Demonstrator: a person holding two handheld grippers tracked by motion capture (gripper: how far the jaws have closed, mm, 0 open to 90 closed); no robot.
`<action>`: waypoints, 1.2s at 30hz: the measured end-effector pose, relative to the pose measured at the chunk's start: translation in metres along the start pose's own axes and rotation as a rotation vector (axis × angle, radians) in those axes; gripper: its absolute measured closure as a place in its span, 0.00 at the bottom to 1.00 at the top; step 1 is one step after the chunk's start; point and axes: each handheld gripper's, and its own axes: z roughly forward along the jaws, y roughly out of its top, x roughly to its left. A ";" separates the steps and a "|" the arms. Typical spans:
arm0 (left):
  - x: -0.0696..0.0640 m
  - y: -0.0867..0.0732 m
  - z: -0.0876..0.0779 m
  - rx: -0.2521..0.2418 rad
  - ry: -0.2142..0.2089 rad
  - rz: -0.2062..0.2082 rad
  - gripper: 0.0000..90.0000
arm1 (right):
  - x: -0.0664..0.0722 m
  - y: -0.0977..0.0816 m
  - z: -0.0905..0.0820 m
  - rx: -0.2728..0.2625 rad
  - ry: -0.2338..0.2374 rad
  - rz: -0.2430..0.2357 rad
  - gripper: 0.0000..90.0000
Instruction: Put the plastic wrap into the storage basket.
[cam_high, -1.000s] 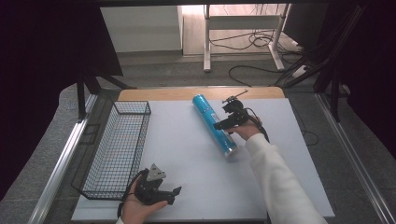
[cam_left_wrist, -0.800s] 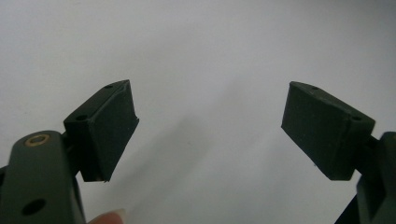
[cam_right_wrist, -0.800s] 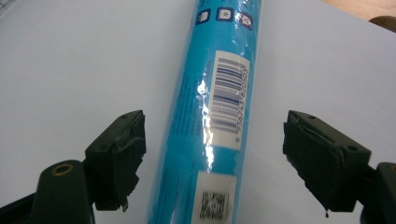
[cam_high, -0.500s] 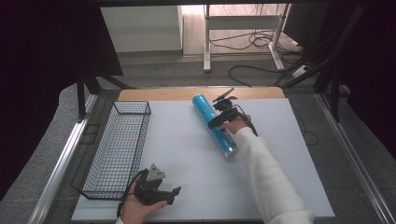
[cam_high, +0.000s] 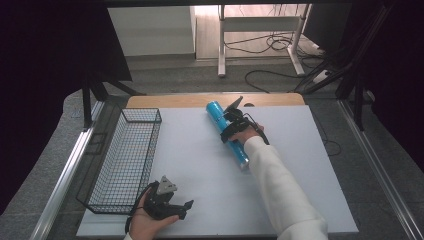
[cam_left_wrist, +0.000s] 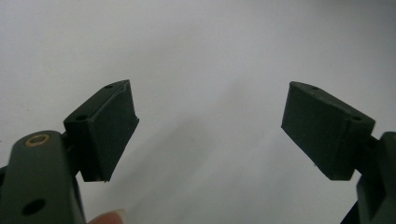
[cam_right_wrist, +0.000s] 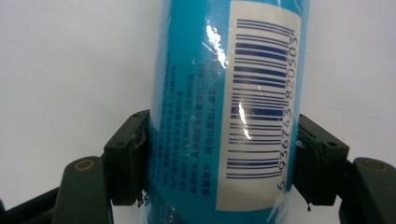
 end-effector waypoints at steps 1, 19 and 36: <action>0.000 0.000 0.000 -0.001 0.000 0.000 0.20 | -0.002 0.000 0.000 -0.001 0.011 0.012 0.35; -0.002 0.000 0.001 0.000 -0.003 0.006 0.20 | -0.008 -0.012 -0.030 -0.047 0.069 0.021 0.36; -0.003 0.000 0.001 0.002 0.002 0.011 0.20 | -0.006 -0.043 -0.083 -0.130 0.095 -0.084 0.36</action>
